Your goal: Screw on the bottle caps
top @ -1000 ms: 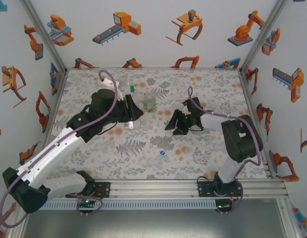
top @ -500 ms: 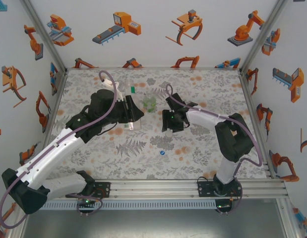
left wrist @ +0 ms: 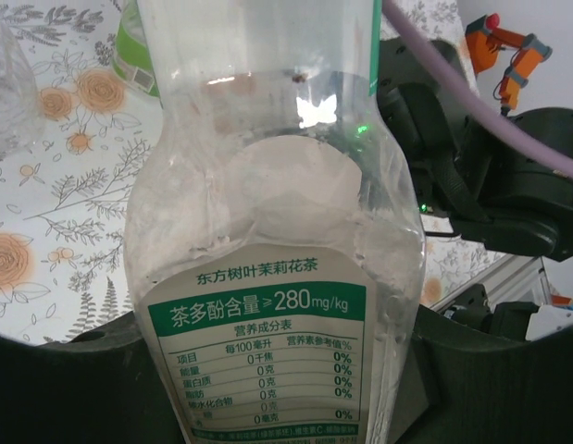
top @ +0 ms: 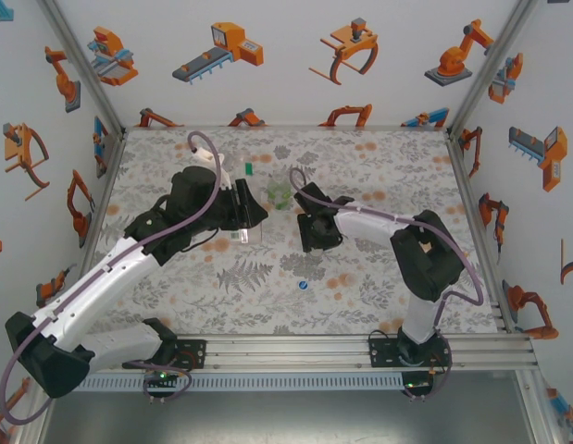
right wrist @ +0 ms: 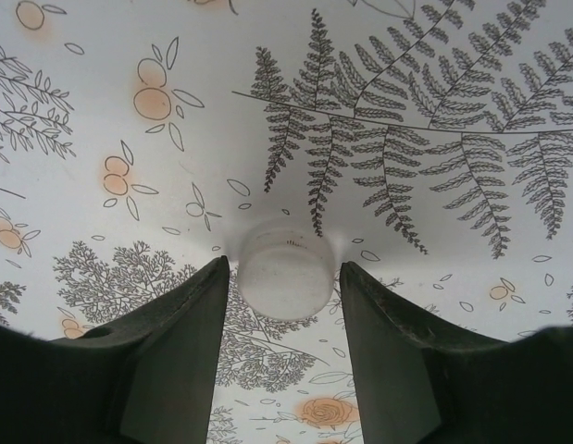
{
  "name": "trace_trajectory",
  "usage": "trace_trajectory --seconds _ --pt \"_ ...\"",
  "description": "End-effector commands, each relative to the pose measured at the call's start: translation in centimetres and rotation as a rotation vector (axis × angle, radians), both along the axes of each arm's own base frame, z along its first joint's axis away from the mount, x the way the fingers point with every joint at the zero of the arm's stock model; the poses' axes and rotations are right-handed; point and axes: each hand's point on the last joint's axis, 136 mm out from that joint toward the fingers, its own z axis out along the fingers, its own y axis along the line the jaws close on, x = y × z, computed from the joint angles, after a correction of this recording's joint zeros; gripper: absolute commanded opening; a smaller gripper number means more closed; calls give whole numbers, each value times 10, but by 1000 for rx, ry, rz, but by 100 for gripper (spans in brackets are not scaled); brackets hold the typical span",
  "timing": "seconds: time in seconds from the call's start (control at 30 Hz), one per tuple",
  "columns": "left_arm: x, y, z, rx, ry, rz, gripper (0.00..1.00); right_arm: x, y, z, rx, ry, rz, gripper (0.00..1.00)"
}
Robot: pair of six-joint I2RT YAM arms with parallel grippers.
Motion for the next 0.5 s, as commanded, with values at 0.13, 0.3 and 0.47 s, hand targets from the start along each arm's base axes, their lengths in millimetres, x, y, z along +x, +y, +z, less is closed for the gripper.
trace_trajectory --seconds 0.13,0.3,0.47 --pt "1 29 28 -46 -133 111 0 -10 -7 -9 -54 -6 29 48" --pt "-3 33 26 -37 -131 114 0 -11 -11 -13 -62 -17 26 47" --pt "-4 31 24 -29 -123 99 0 -13 -12 -16 -61 -17 25 43"
